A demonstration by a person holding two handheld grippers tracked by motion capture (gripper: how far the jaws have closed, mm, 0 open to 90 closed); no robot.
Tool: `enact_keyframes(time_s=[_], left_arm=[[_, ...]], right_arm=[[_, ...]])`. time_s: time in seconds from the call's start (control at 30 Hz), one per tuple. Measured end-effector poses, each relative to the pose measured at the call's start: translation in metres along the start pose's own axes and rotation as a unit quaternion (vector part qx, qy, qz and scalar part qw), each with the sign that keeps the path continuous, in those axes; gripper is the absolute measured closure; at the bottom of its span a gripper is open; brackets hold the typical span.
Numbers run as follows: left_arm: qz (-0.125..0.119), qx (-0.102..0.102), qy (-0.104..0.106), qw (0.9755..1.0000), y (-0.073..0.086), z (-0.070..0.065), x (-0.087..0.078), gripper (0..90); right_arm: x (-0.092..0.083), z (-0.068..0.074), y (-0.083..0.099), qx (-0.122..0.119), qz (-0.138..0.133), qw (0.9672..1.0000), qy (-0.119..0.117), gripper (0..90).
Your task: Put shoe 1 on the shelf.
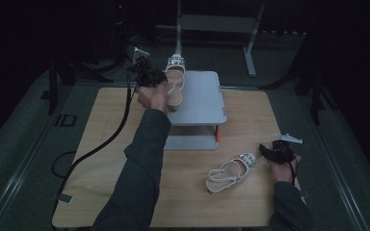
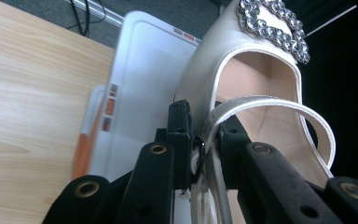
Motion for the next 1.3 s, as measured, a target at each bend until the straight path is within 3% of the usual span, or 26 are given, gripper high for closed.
enact_keyframes(time_s=[0.33, 0.6, 0.93, 1.07, 1.3], left_arm=[[0.003, -0.018, -0.030, 0.9994, 0.005, -0.005, 0.011, 80.0], [0.013, 0.000, -0.046, 0.9989, 0.002, -0.007, 0.013, 80.1], [0.043, 0.028, -0.041, 0.9978, -0.003, -0.006, 0.017, 80.2], [0.042, 0.035, -0.051, 0.9972, -0.002, -0.005, 0.020, 80.0], [0.045, 0.056, -0.049, 0.9962, -0.003, -0.006, 0.022, 80.0]], right_arm=[[0.000, -0.001, 0.000, 0.002, 0.000, 1.0000, -0.001, 40.5], [0.000, -0.001, 0.000, 0.004, -0.001, 1.0000, -0.001, 40.5], [0.000, -0.001, 0.000, 0.004, -0.001, 1.0000, 0.000, 40.5], [0.000, -0.001, 0.000, 0.003, 0.000, 1.0000, 0.001, 40.5], [0.000, -0.001, 0.000, 0.003, 0.000, 1.0000, 0.001, 40.4]])
Point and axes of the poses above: each handheld gripper's, and its own axes: x roughly forward along the jaws, y roughly out of its underside, z roughly to its left, the point moved 1 cm from there along x, roughly forward along the jaws, and after that the axes turned 4 degrees about -y, right-handed, at the moved point
